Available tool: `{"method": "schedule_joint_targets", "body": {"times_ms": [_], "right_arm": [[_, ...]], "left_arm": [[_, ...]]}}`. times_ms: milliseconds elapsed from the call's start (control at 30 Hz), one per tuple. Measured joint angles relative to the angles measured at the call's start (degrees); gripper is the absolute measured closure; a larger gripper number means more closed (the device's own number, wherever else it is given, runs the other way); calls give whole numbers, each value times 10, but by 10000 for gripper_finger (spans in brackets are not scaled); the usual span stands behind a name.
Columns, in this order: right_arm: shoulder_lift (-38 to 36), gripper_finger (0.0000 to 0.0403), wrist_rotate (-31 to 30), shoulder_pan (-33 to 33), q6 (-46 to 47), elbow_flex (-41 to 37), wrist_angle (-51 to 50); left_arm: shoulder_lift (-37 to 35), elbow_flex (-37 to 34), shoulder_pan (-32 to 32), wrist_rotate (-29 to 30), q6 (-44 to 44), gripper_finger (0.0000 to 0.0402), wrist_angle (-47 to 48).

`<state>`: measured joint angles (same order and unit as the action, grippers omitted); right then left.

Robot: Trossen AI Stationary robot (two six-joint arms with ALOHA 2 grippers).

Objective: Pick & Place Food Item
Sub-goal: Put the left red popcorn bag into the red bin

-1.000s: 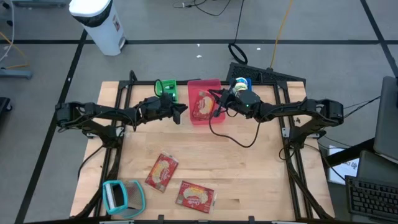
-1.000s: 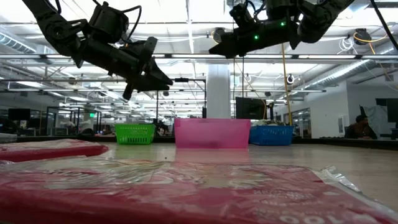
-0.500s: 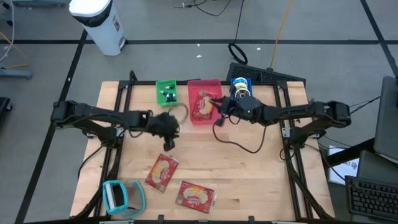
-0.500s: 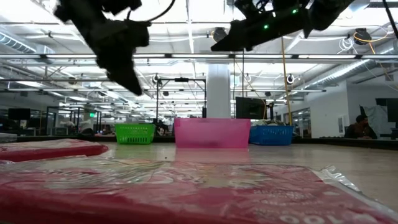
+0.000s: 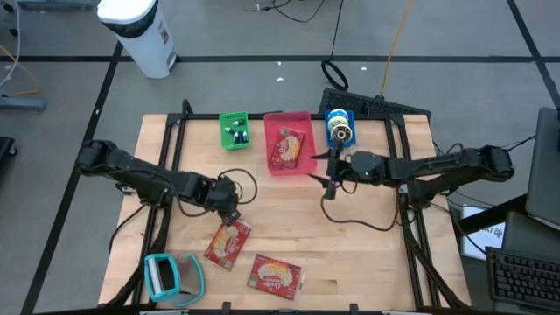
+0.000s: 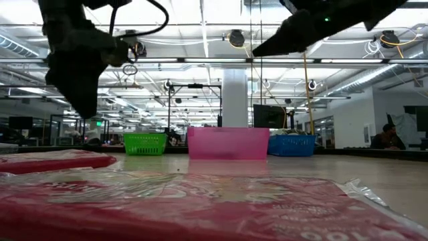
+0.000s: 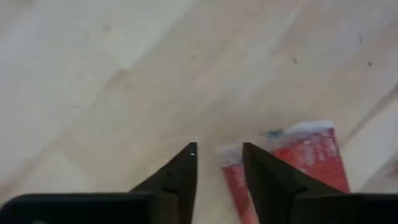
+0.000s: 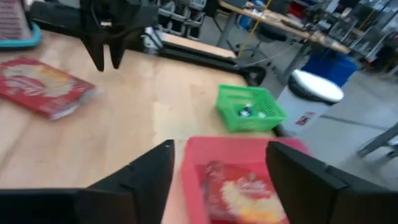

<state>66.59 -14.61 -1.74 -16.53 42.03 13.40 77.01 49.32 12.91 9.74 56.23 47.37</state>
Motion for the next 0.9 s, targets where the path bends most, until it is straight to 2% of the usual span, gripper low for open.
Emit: {"method": "schedule_joint_targets", "body": {"times_ms": [167,367,667,900], "right_arm": [[-18,125,0,35,59,-35,-1],[-23,117,0,75,86,-73,32],[-24,130,-1,121,97,-107,81],[-24,131,-1,144,101,-107,87]], "left_arm": [[22,-11,12,-38,30,198,-10],[25,-12,44,-47,62,145,-14],[39,-12,91,-27,136,135,-34],[110,-13,100,-30,133,135,-37]]}}
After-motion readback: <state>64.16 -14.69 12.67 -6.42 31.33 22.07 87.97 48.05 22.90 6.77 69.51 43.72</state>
